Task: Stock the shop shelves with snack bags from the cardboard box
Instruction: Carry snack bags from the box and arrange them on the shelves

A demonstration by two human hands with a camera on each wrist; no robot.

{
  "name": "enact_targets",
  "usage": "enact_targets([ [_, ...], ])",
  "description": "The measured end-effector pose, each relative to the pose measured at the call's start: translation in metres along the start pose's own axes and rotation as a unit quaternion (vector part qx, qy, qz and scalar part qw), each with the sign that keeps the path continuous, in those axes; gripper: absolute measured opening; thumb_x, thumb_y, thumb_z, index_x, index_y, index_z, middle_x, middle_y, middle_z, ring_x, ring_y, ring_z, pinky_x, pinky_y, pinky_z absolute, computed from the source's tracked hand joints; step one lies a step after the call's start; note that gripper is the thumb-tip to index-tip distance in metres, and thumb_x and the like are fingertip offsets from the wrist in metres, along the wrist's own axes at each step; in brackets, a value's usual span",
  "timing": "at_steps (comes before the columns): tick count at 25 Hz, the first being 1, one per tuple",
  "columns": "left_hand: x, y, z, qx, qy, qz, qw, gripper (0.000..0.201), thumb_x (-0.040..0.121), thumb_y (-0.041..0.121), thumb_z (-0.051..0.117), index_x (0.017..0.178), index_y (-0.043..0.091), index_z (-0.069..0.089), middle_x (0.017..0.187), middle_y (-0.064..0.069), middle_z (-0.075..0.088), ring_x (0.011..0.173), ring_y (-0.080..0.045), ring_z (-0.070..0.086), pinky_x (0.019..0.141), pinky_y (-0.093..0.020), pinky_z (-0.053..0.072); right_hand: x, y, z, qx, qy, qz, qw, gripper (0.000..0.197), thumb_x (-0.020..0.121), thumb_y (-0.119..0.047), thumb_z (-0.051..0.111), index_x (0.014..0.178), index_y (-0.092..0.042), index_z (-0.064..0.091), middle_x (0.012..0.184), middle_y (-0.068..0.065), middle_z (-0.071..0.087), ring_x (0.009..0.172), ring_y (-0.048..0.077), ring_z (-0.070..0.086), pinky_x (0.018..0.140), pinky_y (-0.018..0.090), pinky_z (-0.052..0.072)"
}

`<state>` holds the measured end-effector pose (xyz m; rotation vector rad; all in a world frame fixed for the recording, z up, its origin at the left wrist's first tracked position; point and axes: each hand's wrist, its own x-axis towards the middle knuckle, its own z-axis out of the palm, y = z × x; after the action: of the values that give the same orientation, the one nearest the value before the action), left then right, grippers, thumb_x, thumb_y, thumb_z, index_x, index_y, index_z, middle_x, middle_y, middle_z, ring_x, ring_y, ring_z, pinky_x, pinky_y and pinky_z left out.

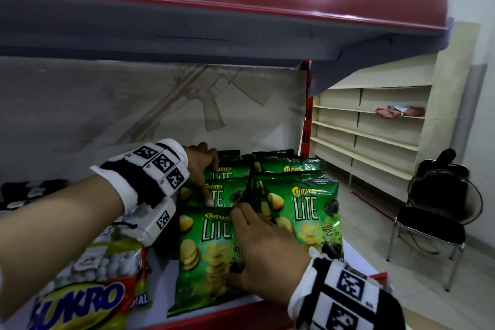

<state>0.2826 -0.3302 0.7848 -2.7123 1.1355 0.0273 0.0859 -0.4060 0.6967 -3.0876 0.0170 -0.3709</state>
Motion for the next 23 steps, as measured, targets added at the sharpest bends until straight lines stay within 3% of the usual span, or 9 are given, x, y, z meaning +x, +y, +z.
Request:
enact_targets([
  [4, -0.002, 0.013, 0.010, -0.019, 0.040, 0.020, 0.999, 0.071, 0.063, 0.033, 0.086, 0.107, 0.020, 0.032, 0.109, -0.002, 0.027, 0.086, -0.022, 0.047, 0.078, -0.033, 0.045, 0.005, -0.002, -0.003, -0.025, -0.008, -0.007, 1.000, 0.072, 0.079, -0.031, 0.067, 0.136, -0.011, 0.027, 0.138, 0.007, 0.033, 0.118, 0.031, 0.043, 0.086, 0.039, 0.045],
  [6, -0.006, 0.015, 0.012, -0.032, 0.057, 0.020, 0.998, 0.074, 0.064, 0.029, 0.086, 0.115, 0.020, 0.033, 0.109, -0.003, 0.026, 0.090, -0.024, 0.049, 0.078, -0.033, 0.046, 0.007, -0.005, -0.003, -0.043, 0.001, -0.006, 0.999, 0.072, 0.079, -0.029, 0.067, 0.136, -0.012, 0.026, 0.136, 0.007, 0.033, 0.115, 0.031, 0.046, 0.082, 0.039, 0.046],
  [11, -0.010, 0.007, 0.003, -0.057, 0.091, 0.027, 0.994, 0.085, 0.060, 0.044, 0.085, 0.127, 0.016, 0.042, 0.124, -0.007, 0.050, 0.104, -0.021, 0.051, 0.081, -0.024, 0.040, 0.011, -0.010, -0.005, -0.078, -0.005, -0.010, 0.997, 0.086, 0.080, -0.027, 0.069, 0.141, -0.025, 0.009, 0.136, 0.013, 0.024, 0.105, 0.036, 0.051, 0.064, 0.036, 0.038],
  [14, -0.009, 0.005, 0.006, -0.055, 0.090, 0.027, 0.994, 0.077, 0.066, 0.044, 0.082, 0.129, 0.017, 0.046, 0.125, -0.008, 0.048, 0.109, -0.022, 0.050, 0.079, -0.021, 0.037, 0.014, -0.011, -0.010, -0.069, -0.026, 0.011, 0.997, 0.077, 0.081, -0.020, 0.067, 0.137, -0.029, 0.015, 0.138, 0.015, 0.020, 0.107, 0.037, 0.050, 0.064, 0.036, 0.039],
  [17, -0.009, 0.001, 0.006, -0.088, 0.079, 0.018, 0.993, 0.064, 0.066, 0.048, 0.080, 0.118, 0.024, 0.052, 0.114, -0.002, 0.040, 0.105, -0.019, 0.045, 0.083, -0.024, 0.040, 0.014, -0.014, -0.014, -0.066, -0.059, 0.027, 0.996, 0.075, 0.082, -0.015, 0.066, 0.139, -0.026, 0.018, 0.142, 0.018, 0.017, 0.107, 0.040, 0.052, 0.065, 0.037, 0.040],
  [20, -0.010, -0.004, 0.005, -0.098, 0.064, 0.023, 0.993, 0.054, 0.068, 0.048, 0.079, 0.108, 0.025, 0.050, 0.121, 0.000, 0.051, 0.103, -0.017, 0.047, 0.080, -0.022, 0.037, 0.019, -0.018, -0.021, -0.105, -0.062, 0.026, 0.992, 0.070, 0.086, -0.013, 0.062, 0.141, -0.021, 0.020, 0.139, 0.020, 0.028, 0.103, 0.039, 0.057, 0.066, 0.037, 0.035],
  [23, -0.009, -0.005, 0.007, -0.116, 0.099, 0.032, 0.988, 0.053, 0.070, 0.043, 0.080, 0.110, 0.022, 0.051, 0.121, 0.001, 0.056, 0.098, -0.014, 0.045, 0.078, -0.021, 0.035, 0.031, -0.020, -0.030, -0.163, -0.083, 0.011, 0.983, 0.066, 0.091, -0.016, 0.056, 0.144, -0.020, 0.017, 0.139, 0.020, 0.032, 0.112, 0.038, 0.054, 0.070, 0.037, 0.031],
])
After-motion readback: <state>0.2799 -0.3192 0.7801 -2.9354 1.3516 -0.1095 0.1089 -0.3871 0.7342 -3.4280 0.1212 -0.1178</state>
